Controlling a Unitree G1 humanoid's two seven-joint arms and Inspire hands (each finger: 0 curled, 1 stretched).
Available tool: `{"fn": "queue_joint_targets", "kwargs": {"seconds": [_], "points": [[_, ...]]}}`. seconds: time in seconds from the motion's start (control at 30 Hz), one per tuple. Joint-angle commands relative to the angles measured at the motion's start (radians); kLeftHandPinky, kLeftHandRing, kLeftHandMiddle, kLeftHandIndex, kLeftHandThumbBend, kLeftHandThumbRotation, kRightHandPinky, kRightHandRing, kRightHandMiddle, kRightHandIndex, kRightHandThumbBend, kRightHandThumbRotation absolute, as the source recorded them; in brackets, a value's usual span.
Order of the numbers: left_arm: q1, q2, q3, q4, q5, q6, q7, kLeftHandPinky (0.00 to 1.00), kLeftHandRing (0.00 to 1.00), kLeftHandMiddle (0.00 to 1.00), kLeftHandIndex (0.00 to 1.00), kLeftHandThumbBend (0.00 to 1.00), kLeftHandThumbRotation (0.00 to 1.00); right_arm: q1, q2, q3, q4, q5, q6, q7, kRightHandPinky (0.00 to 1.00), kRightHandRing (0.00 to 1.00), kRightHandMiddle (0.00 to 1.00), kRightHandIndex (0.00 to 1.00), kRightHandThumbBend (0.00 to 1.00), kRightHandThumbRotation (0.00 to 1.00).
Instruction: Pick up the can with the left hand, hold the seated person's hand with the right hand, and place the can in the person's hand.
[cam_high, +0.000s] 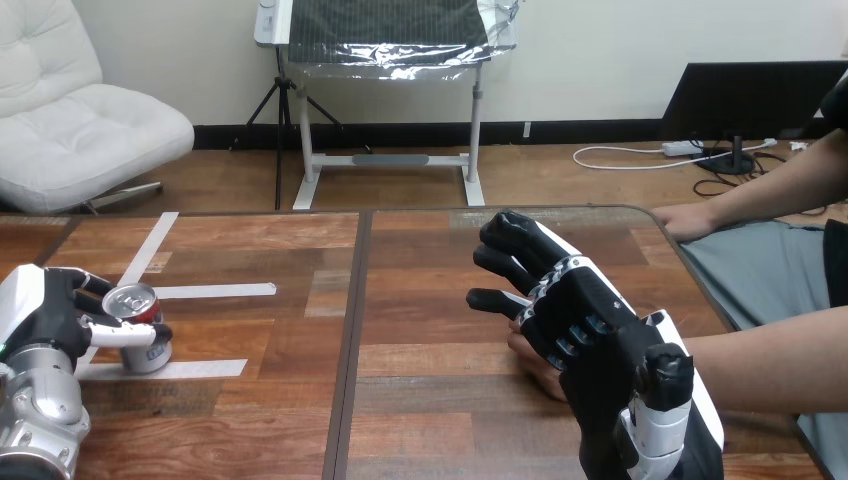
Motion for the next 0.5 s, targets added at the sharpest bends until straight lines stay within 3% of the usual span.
{"fn": "queue_joint_targets", "kwargs": {"seconds": [0.0, 0.47], "points": [[-0.047, 0.01, 0.026, -0.05, -0.028, -0.055, 0.007, 0.34, 0.42, 0.46, 0.48, 0.77, 0.0, -0.044, 0.009, -0.002, -0.032, 0.004, -0.01, 0.004, 0.79, 0.89, 0.89, 0.87, 0.95, 1.0], [-0.059, 0.01, 0.073, -0.089, -0.076, -0.096, -0.033, 0.34, 0.41, 0.46, 0.48, 0.76, 0.0, -0.051, 0.009, -0.002, -0.019, -0.014, -0.008, 0.004, 0.8, 0.89, 0.89, 0.88, 0.97, 1.0]]}}
